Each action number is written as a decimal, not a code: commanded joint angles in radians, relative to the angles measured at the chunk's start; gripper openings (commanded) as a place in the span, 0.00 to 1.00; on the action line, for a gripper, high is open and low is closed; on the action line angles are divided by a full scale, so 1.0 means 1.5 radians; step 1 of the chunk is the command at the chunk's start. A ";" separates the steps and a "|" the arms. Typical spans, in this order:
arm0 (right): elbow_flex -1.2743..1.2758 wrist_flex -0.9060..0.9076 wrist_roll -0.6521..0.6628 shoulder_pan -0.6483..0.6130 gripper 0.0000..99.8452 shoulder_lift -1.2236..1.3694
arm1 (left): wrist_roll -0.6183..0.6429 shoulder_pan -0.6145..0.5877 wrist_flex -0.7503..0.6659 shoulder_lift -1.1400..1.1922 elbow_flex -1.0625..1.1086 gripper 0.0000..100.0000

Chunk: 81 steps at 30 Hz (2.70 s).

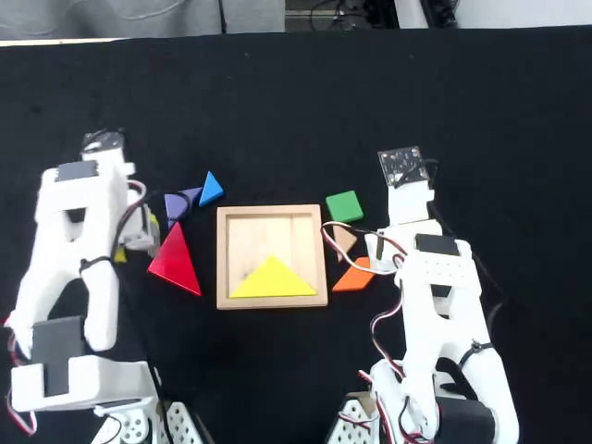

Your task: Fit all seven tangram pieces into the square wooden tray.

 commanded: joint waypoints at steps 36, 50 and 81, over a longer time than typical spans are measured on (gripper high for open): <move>-0.029 -0.010 0.007 -0.007 0.19 -0.026 | 0.107 0.064 -0.182 0.042 0.133 0.29; -0.029 -0.009 0.007 -0.007 0.19 -0.026 | 0.116 0.112 -0.125 0.124 0.062 0.12; -0.029 -0.009 0.007 -0.004 0.19 -0.030 | 0.173 0.348 0.271 0.161 -0.460 0.07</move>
